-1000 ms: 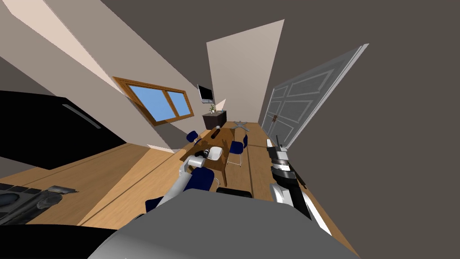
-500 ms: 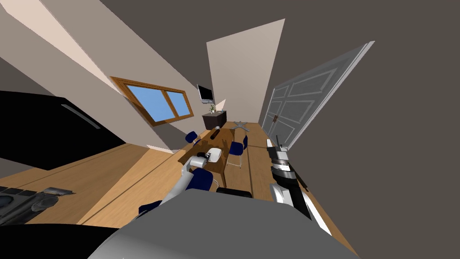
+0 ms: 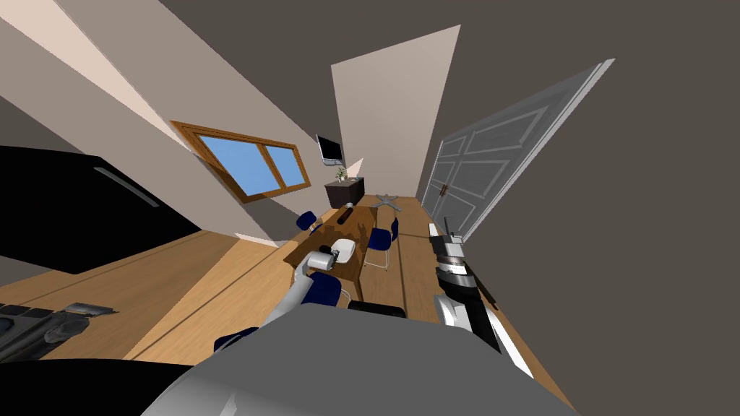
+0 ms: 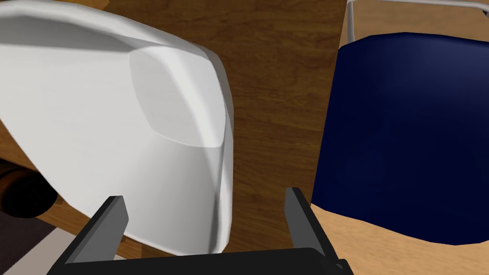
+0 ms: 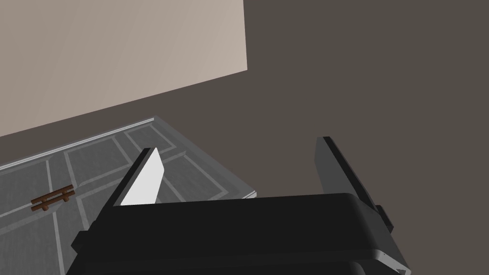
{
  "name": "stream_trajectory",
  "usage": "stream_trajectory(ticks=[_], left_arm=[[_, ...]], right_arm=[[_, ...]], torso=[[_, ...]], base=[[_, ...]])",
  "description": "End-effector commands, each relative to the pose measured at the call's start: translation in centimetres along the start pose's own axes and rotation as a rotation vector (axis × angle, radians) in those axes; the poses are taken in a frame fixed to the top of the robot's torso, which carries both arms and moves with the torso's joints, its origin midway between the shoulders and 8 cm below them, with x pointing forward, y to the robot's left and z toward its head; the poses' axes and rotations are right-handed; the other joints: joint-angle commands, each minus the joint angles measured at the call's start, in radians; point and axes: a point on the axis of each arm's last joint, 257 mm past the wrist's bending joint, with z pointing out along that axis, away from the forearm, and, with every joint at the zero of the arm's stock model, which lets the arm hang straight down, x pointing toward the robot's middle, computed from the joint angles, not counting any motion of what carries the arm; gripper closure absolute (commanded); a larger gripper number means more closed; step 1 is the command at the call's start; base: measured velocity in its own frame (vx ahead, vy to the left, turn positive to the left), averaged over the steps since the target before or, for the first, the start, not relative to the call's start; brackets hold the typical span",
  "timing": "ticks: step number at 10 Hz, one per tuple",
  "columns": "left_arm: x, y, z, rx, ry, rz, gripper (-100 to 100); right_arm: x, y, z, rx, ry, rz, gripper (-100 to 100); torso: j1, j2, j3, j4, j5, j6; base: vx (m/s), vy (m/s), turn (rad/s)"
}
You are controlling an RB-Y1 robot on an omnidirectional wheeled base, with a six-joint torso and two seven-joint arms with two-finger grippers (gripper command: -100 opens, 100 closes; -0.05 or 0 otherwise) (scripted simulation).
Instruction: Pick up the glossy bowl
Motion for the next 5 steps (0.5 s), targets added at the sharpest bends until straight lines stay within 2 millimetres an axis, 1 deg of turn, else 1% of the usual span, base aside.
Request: stream_trajectory(ticks=[1,2,3,4,5], left_arm=[[0.0,0.0,0.0,0.0,0.0,0.0,0],[0.4,-2.2,0.5,0.036,-0.003,-0.011,-100],[0.3,-2.4,0.9,0.027,-0.003,-0.011,-100],[0.3,-1.4,1.4,0.003,-0.004,-0.013,-100],[0.7,-4.1,1.4,0.052,-0.005,-0.021,-100]], right_arm=[[0.0,0.0,0.0,0.0,0.0,0.0,0],[0.0,0.0,0.0,0.0,0.0,0.0,0],[0.0,0.0,0.0,0.0,0.0,0.0,0],[0.0,0.0,0.0,0.0,0.0,0.0,0],[0.0,0.0,0.0,0.0,0.0,0.0,0]], torso=[[0.0,0.0,0.0,0.0,0.0,0.0],[0.0,0.001,0.001,0.0,0.0,0.0],[0.002,0.003,0.002,0.001,0.0,0.0],[0.002,0.004,0.002,0.001,0.001,0.0],[0.002,0.003,0.002,0.001,0.001,0.0]], base=[[0.0,0.0,0.0],[-0.044,0.03,0.014],[-0.053,0.034,-0.005],[-0.025,0.019,-0.003],[-0.046,0.036,0.017]])
